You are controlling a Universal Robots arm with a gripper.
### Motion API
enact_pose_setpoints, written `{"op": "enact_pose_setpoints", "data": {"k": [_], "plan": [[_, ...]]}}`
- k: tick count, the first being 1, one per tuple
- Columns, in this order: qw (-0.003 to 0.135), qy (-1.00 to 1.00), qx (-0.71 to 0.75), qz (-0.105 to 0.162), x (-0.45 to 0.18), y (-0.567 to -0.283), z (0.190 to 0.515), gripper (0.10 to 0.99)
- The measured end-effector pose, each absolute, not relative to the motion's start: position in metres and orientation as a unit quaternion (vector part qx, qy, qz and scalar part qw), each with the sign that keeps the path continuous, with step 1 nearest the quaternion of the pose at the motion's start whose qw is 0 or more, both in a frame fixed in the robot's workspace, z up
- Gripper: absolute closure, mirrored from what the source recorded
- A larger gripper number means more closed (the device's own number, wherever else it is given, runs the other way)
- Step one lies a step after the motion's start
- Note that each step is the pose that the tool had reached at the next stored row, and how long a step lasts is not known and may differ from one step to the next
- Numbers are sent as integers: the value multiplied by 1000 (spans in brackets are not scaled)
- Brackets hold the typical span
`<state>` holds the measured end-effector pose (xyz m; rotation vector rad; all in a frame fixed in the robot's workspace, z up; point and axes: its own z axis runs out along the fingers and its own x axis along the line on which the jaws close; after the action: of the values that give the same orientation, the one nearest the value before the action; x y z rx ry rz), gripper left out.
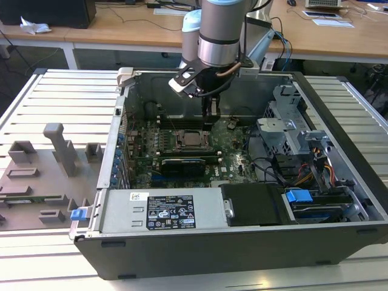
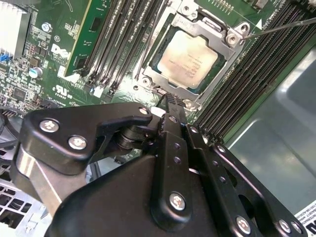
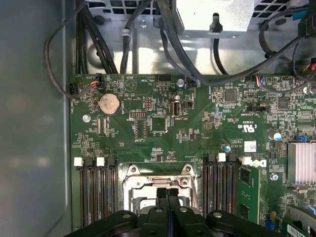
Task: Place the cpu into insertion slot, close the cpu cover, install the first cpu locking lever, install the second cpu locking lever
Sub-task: 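Close the cpu cover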
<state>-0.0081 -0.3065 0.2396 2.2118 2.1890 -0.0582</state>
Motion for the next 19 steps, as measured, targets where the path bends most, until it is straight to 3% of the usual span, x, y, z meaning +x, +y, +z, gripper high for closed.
{"op": "enact_pose_setpoints", "data": {"k": [19], "plan": [[15, 703, 711, -19, -17, -307, 239, 980]]}}
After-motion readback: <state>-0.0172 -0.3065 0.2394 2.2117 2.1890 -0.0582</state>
